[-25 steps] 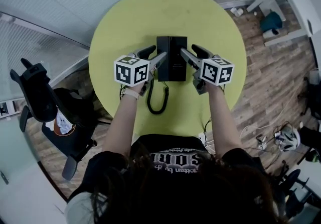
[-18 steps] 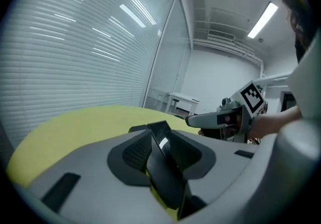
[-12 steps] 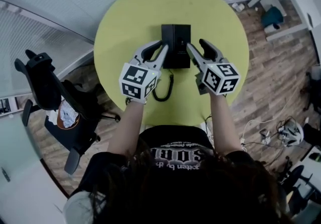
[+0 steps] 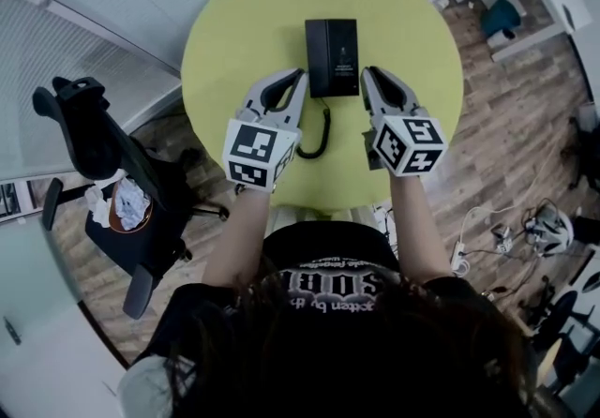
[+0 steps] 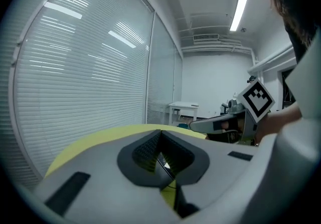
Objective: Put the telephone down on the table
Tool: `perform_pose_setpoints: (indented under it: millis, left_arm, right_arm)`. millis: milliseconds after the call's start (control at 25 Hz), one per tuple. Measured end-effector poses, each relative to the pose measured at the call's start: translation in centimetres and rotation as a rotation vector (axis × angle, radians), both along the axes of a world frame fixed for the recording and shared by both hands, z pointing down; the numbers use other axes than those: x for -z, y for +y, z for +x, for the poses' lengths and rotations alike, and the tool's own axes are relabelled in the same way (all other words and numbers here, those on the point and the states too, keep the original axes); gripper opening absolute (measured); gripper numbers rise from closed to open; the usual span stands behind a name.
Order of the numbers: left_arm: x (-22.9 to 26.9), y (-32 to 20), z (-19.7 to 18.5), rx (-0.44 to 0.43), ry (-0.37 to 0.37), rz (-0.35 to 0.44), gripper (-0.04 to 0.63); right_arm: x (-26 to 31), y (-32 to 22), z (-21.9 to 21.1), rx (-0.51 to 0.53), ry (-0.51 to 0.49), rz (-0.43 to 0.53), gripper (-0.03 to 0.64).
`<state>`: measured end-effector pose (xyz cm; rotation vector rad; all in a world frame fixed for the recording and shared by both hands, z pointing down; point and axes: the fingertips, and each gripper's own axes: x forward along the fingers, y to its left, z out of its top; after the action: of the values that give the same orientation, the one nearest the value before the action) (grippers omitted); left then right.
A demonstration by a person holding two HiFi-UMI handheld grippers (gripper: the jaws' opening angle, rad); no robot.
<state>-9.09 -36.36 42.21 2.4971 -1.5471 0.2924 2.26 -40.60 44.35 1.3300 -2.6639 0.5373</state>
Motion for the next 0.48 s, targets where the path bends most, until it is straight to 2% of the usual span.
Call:
perform_pose_setpoints:
  millis: [80,280,400,480]
  left_arm:
    - [0.4,1.5,-0.2,0.000,0.008,0.014,0.003]
    - [2.2,5.5,0.3,-0.015,0.012,0.088,0.003]
    - [3.2,8.0,1.1,-0.038,-0.012,0.149,0.003]
    - [3.6,9.6,1.6,-0.051,-0.025,0.163,0.003]
  right_arm:
    - [0.6,1.5,0.0,-0.018,-0.011,0.005,0.051]
    - [2.2,5.9,0.3,-0.050,0.048,0.090,0.041]
    - [3.0,8.7,0.3,-0.071,0.081,0.145,0.038]
    - [3.6,10.5,0.4,-0.085,0.085,0.171,0.038]
